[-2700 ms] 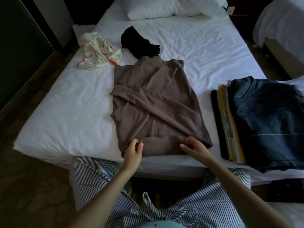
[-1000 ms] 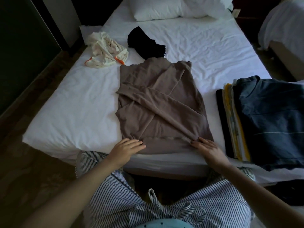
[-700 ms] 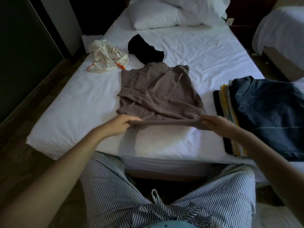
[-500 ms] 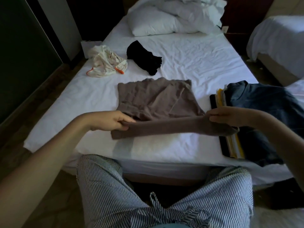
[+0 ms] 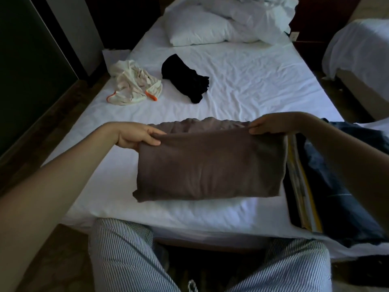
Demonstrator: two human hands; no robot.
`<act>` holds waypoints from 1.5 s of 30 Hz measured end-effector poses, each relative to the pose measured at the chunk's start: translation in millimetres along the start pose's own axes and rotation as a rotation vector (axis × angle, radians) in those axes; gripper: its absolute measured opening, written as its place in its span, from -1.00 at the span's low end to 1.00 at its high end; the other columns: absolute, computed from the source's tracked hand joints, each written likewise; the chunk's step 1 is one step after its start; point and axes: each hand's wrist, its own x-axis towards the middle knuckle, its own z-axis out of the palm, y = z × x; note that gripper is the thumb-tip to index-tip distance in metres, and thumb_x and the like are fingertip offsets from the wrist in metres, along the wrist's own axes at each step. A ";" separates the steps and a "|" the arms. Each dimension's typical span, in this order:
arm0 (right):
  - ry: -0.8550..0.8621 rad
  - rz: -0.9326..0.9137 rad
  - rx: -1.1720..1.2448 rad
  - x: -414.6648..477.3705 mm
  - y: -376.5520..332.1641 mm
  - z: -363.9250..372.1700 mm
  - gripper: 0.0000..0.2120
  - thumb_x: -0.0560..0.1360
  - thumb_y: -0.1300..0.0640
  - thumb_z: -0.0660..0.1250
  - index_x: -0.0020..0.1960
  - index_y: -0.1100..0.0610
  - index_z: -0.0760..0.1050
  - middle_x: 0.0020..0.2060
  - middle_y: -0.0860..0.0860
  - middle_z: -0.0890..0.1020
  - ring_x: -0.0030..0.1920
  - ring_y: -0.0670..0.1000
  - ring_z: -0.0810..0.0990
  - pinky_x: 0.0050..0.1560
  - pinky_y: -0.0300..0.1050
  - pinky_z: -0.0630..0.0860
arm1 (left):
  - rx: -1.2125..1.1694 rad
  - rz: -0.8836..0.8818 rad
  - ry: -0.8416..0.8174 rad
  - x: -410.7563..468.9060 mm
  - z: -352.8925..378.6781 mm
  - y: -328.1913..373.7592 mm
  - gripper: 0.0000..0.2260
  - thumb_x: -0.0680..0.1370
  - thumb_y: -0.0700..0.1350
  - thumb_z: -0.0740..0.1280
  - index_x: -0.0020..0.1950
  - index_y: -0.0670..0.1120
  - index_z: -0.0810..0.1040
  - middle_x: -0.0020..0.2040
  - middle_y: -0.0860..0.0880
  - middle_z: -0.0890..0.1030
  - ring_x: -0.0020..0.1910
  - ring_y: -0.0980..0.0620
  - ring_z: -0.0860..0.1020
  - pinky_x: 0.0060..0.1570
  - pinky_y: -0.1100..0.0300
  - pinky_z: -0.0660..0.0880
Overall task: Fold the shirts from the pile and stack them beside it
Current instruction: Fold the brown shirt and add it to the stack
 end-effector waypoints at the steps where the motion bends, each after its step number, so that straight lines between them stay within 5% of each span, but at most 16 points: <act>1: 0.039 -0.007 -0.110 15.1 -1.4 -8.4 -0.69 0.52 -0.03 0.31 0.10 0.19 0.55 0.02 0.05 0.61 -0.02 0.02 0.57 0.02 -0.21 0.49 | 0.010 -0.010 0.025 9.6 -8.6 3.9 -0.74 0.61 -0.26 0.20 0.12 0.06 0.55 0.04 0.04 0.65 -0.04 0.07 0.65 0.01 0.11 0.58; 5: 0.107 -0.034 -0.334 75.6 -7.0 -33.4 -0.78 0.62 0.11 0.16 0.11 0.18 0.53 -0.03 0.02 0.51 0.00 -0.01 0.45 -0.01 -0.19 0.27 | 0.000 -0.065 0.084 51.7 -41.8 14.0 -0.76 0.62 -0.25 0.18 0.08 0.07 0.54 0.05 0.03 0.61 0.00 0.07 0.58 -0.08 0.16 0.57; 10: 0.175 -0.039 -0.376 151.2 11.1 -45.3 -0.79 0.61 0.15 0.16 0.05 0.23 0.53 -0.03 0.12 0.53 0.02 0.06 0.47 0.02 -0.14 0.30 | -0.118 -0.096 0.186 114.6 -70.2 16.4 -0.78 0.63 -0.28 0.14 0.04 -0.02 0.52 0.01 -0.03 0.58 -0.06 0.07 0.56 -0.24 0.26 0.55; 15: 0.370 0.074 -0.346 213.8 55.2 -25.4 -0.79 0.58 0.05 0.18 0.11 0.10 0.51 0.09 0.07 0.56 0.12 0.13 0.51 0.05 -0.06 0.39 | -0.056 -0.029 0.521 185.3 -89.0 -5.5 -0.86 0.54 -0.27 0.33 0.07 -0.17 0.60 0.10 -0.16 0.60 0.07 -0.07 0.57 0.12 0.15 0.49; 19: 0.583 0.110 -0.233 226.6 91.0 14.6 -0.78 0.60 0.01 0.17 0.08 0.10 0.50 0.07 0.08 0.54 0.15 0.16 0.46 0.12 0.03 0.33 | 0.043 -0.039 0.716 217.0 -59.7 -37.3 -0.83 0.54 -0.18 0.35 0.10 -0.15 0.62 0.07 -0.09 0.63 0.01 0.03 0.55 0.03 0.25 0.40; 23: 0.775 0.076 -0.176 222.9 96.2 26.0 -0.82 0.57 0.08 0.22 -0.03 0.14 0.56 -0.03 0.13 0.61 0.10 0.20 0.50 0.11 0.00 0.30 | 0.298 0.086 0.948 223.6 -34.1 -50.2 -0.77 0.57 -0.17 0.28 0.19 -0.18 0.56 0.16 -0.15 0.59 0.14 -0.11 0.52 0.07 0.16 0.36; 27: 1.093 -0.041 -0.244 199.9 47.2 37.3 -0.72 0.55 0.18 0.19 0.22 0.19 0.51 0.15 0.14 0.57 0.21 0.19 0.46 0.24 -0.02 0.14 | 0.812 0.348 1.165 209.9 4.2 -35.9 -0.67 0.54 -0.15 0.20 0.27 -0.19 0.51 0.25 -0.17 0.54 0.21 -0.21 0.50 0.14 -0.04 0.40; 29: 1.112 -0.211 -0.348 183.9 25.3 66.2 -0.65 0.47 0.13 0.14 0.15 0.22 0.55 0.06 0.16 0.62 0.10 0.20 0.55 0.17 -0.01 0.20 | 0.920 0.555 1.081 209.1 42.5 -28.3 -0.62 0.51 -0.10 0.16 0.25 -0.17 0.55 0.26 -0.16 0.55 0.24 -0.16 0.52 0.18 0.00 0.33; 31: 0.932 -0.287 -0.512 177.5 27.2 108.6 -0.58 0.44 0.08 0.12 0.17 0.22 0.56 0.10 0.15 0.62 0.14 0.22 0.57 0.21 0.03 0.21 | 0.992 0.601 0.870 217.6 72.7 -18.6 -0.58 0.49 -0.05 0.14 0.27 -0.15 0.56 0.34 -0.13 0.50 0.32 -0.11 0.47 0.26 0.02 0.23; 35: 0.597 -0.075 -0.489 175.5 60.2 133.8 -0.46 0.54 -0.13 -0.06 0.45 0.02 0.31 0.43 0.01 0.35 0.43 0.13 0.31 0.39 -0.02 -0.01 | 1.017 0.285 0.566 248.7 71.9 -17.7 -0.44 0.54 0.24 -0.11 0.53 0.17 0.09 0.57 0.05 0.02 0.54 0.05 -0.02 0.44 -0.07 -0.20; 39: 0.593 0.093 -0.412 172.3 84.4 111.8 -0.46 0.57 -0.23 -0.10 0.52 -0.16 -0.03 0.53 -0.13 -0.02 0.53 -0.03 -0.10 0.44 -0.17 -0.25 | 0.863 0.068 0.773 246.2 23.6 -49.2 -0.50 0.62 0.21 -0.05 0.55 0.18 -0.05 0.58 0.06 -0.05 0.55 0.03 -0.08 0.46 -0.01 -0.21; 45: 0.797 0.233 -0.325 144.8 91.5 109.5 -0.53 0.62 -0.02 0.08 0.50 0.03 0.18 0.52 0.02 0.14 0.52 0.09 0.02 0.44 0.00 -0.14 | 0.633 0.086 0.901 188.0 18.3 -93.6 -0.55 0.66 0.03 0.04 0.55 0.00 0.14 0.56 -0.07 0.08 0.53 -0.05 0.05 0.47 -0.01 -0.01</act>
